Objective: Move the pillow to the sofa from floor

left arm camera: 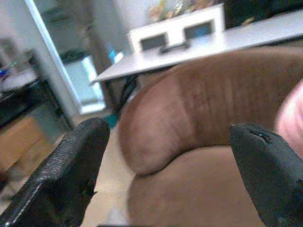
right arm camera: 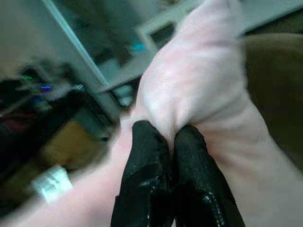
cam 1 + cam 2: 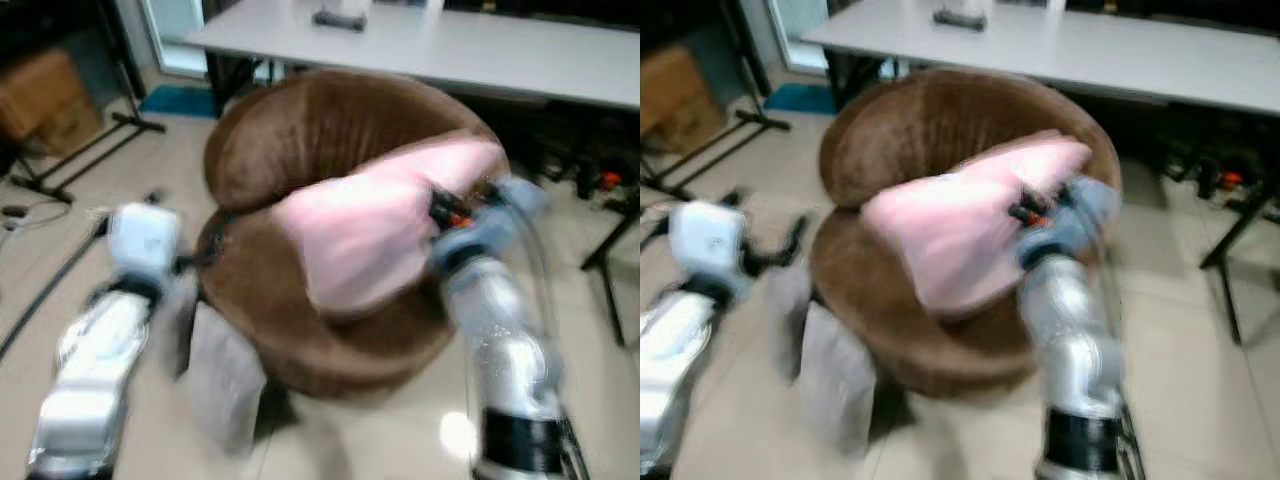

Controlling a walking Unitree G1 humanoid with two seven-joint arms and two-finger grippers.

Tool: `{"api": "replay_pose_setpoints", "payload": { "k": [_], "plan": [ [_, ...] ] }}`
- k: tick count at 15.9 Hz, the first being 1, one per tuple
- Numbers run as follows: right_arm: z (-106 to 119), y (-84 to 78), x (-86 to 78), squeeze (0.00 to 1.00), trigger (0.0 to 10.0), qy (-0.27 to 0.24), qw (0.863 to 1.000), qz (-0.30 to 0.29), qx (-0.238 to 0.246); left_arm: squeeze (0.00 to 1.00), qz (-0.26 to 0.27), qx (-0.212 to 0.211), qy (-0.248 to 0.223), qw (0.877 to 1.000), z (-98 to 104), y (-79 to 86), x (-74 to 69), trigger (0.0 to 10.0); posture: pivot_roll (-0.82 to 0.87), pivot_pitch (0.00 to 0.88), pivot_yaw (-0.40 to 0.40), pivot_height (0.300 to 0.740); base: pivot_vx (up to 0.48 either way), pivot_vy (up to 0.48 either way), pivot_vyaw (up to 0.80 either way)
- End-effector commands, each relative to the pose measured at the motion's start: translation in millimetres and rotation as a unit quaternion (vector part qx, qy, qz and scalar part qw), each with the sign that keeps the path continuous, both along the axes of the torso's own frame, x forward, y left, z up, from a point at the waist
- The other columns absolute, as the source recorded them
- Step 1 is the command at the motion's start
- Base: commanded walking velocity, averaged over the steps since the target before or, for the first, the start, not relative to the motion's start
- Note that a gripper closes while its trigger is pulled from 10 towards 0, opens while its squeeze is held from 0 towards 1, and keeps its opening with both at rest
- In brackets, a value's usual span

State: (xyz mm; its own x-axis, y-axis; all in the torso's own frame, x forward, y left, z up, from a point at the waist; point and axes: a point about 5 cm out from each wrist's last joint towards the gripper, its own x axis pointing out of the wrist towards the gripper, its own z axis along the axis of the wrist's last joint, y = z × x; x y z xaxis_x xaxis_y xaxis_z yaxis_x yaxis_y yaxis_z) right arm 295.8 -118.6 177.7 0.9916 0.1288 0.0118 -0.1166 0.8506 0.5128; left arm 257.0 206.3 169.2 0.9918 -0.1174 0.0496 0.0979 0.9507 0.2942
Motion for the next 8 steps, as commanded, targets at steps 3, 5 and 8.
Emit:
{"api": "replay_pose_setpoints", "payload": {
  "k": [3,5,8],
  "plan": [
    [8,-12.0,-1.5,0.00,10.0,-0.018,0.999,-0.026,0.002,0.00,-0.029,-0.004,-0.011,1.000,8,-12.2,2.2,10.0,0.03,0.000,0.051,0.740,0.263,0.000,-0.27],
    [6,-17.9,-1.7,0.00,10.0,-0.012,0.999,-0.037,-0.002,0.00,-0.034,-0.002,-0.008,0.999,9,-14.9,1.8,10.0,0.05,0.000,0.050,0.740,0.261,0.000,-0.80],
    [6,-21.6,1.9,0.00,10.0,-0.013,0.999,-0.036,0.000,0.00,-0.030,0.002,-0.011,0.999,11,-15.7,1.2,10.0,0.09,0.000,0.024,0.740,0.261,0.000,-0.80]
  ]
}}
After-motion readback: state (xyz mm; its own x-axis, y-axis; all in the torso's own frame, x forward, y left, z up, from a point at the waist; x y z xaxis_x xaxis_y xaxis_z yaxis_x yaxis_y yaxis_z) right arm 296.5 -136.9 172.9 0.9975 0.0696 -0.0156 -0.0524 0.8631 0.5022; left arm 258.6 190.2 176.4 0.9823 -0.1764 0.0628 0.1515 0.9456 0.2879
